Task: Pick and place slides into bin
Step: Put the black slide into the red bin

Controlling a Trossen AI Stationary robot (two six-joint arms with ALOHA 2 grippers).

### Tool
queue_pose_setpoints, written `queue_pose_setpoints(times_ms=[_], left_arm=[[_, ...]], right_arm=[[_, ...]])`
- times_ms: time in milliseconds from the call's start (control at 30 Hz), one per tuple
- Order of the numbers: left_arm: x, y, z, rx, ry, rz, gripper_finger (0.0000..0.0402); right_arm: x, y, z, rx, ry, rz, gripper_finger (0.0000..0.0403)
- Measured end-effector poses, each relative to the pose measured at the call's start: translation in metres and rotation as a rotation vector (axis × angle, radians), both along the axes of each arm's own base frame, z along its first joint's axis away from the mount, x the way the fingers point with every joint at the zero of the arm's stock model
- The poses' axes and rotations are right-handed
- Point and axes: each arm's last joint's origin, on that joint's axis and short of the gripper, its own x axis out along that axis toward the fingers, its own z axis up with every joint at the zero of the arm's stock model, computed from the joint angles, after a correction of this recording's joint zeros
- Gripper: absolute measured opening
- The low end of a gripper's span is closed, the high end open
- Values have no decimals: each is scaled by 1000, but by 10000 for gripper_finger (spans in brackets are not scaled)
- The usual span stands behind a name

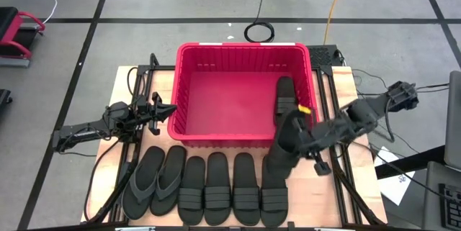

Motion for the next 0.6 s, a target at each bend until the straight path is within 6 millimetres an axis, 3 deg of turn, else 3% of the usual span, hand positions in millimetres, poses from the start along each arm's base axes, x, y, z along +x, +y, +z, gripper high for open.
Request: queue_pose_setpoints(times_ms=[333,600], left_arm=[[0,0,0,27,4,5,24],[0,0,0,31,5,6,24]], right_arm=[[13,-76,37,-156,-189,-260,3],[23,-135,31,-173,-158,-364,3]])
